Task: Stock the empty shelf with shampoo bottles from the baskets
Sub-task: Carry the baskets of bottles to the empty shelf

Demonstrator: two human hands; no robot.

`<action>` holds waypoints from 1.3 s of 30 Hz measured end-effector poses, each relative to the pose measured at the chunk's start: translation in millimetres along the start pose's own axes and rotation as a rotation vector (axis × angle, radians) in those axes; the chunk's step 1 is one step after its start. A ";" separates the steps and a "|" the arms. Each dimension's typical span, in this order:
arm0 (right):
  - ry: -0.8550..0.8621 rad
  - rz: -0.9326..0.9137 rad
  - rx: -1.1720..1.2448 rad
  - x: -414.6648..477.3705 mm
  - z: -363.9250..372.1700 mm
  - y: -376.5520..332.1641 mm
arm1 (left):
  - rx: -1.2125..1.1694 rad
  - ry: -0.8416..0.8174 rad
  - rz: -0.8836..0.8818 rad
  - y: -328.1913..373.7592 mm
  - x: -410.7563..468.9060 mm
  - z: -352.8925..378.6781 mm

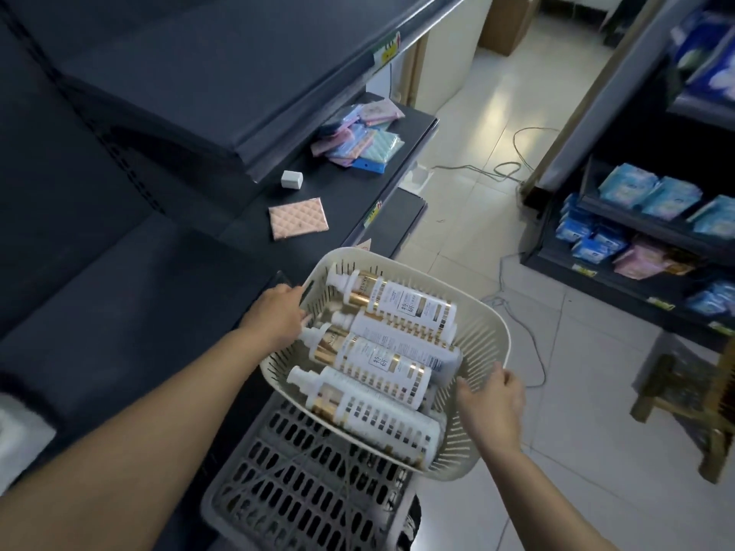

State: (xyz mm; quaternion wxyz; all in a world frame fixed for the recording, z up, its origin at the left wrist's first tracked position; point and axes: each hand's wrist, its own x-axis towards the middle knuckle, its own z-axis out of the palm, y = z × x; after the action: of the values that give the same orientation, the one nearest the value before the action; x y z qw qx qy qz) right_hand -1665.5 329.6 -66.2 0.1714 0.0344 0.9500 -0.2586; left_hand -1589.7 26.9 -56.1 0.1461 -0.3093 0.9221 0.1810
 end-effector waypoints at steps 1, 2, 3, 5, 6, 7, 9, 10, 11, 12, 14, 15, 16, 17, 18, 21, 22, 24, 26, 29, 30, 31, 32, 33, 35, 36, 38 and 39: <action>-0.003 -0.069 -0.073 -7.2 -3.2 -7.8 | 0.027 0.004 0.008 -3.4 -11.0 -4.4; -0.015 -0.149 -0.130 -15.4 -5.4 -16.3 | 0.052 0.007 0.010 -7.4 -23.1 -8.9; -0.036 -0.228 -0.174 -23.5 -6.1 -25.4 | 0.080 0.015 0.015 -11.5 -35.6 -12.8; -0.095 -0.354 -0.232 -41.8 -6.7 -45.4 | 0.148 0.069 0.033 -20.0 -61.5 -21.5; -0.129 -0.408 -0.252 -50.7 -5.8 -55.2 | 0.179 0.103 0.035 -24.3 -76.0 -26.9; -0.164 -0.464 -0.278 -59.1 -4.5 -64.4 | 0.200 0.134 0.030 -28.1 -90.3 -32.8; -0.231 -0.590 -0.352 -76.2 -0.9 -82.1 | 0.229 0.199 0.010 -37.4 -119.3 -43.7; -0.262 -0.652 -0.388 -84.4 1.0 -90.3 | 0.239 0.235 -0.005 -42.3 -134.1 -48.2; -0.290 -0.710 -0.423 -92.7 3.3 -98.3 | 0.245 0.267 -0.022 -47.2 -148.8 -51.9; -0.313 -0.774 -0.462 -101.7 6.1 -105.5 | 0.247 0.295 -0.044 -52.4 -163.9 -54.3; -0.337 -0.907 -0.526 -119.1 13.5 -119.4 | 0.249 0.330 -0.095 -63.4 -193.9 -56.7; -0.348 -0.964 -0.550 -127.0 16.6 -125.4 | 0.248 0.337 -0.128 -68.8 -207.5 -56.0; -0.367 -1.038 -0.579 -138.1 19.5 -132.7 | 0.243 0.347 -0.181 -75.6 -226.3 -54.5; -0.392 -1.106 -0.609 -149.0 22.2 -139.1 | 0.239 0.356 -0.238 -81.4 -245.2 -52.3; -0.420 -1.167 -0.632 -160.4 24.9 -144.4 | 0.232 0.368 -0.296 -86.5 -265.3 -49.0; -0.476 -1.361 -0.677 -200.0 33.2 -155.0 | 0.238 0.388 -0.466 -96.7 -327.8 -36.2; -0.498 -1.420 -0.685 -214.7 36.0 -155.6 | 0.255 0.379 -0.526 -98.2 -348.9 -31.6; -0.552 -1.539 -0.698 -246.4 42.1 -154.3 | 0.267 0.367 -0.639 -101.0 -392.6 -21.5; -0.605 -1.640 -0.726 -280.5 46.9 -152.0 | 0.246 0.368 -0.733 -104.1 -435.8 -10.6; -0.666 -1.791 -0.766 -336.0 53.8 -145.3 | 0.209 0.346 -0.891 -107.8 -501.4 6.6; -0.683 -1.841 -0.766 -354.7 56.1 -141.7 | 0.198 0.337 -0.943 -108.4 -522.8 12.5; -0.703 -1.888 -0.761 -373.7 58.3 -137.4 | 0.187 0.329 -0.994 -108.9 -544.3 19.1; -0.725 -1.934 -0.757 -392.8 60.3 -132.4 | 0.178 0.324 -1.043 -108.9 -565.5 25.6; -0.747 -1.981 -0.753 -412.0 62.0 -126.9 | 0.174 0.316 -1.089 -109.0 -586.7 32.1; -0.797 -2.069 -0.749 -450.7 64.9 -114.8 | 0.166 0.308 -1.178 -109.2 -629.1 45.8; -0.823 -2.107 -0.751 -469.9 65.7 -108.5 | 0.157 0.316 -1.218 -109.3 -649.5 52.7; -0.868 -2.179 -0.746 -507.7 66.8 -95.4 | 0.125 0.343 -1.299 -109.0 -688.8 65.4; -0.883 -2.213 -0.739 -526.1 67.3 -89.2 | 0.112 0.354 -1.340 -108.7 -707.6 71.0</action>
State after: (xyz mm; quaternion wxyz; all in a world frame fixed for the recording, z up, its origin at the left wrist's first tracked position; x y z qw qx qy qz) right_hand -1164.5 230.9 103.0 0.1654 -0.9231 0.3460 0.0289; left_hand -968.8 342.5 124.0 0.0892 -0.8287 0.5503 -0.0491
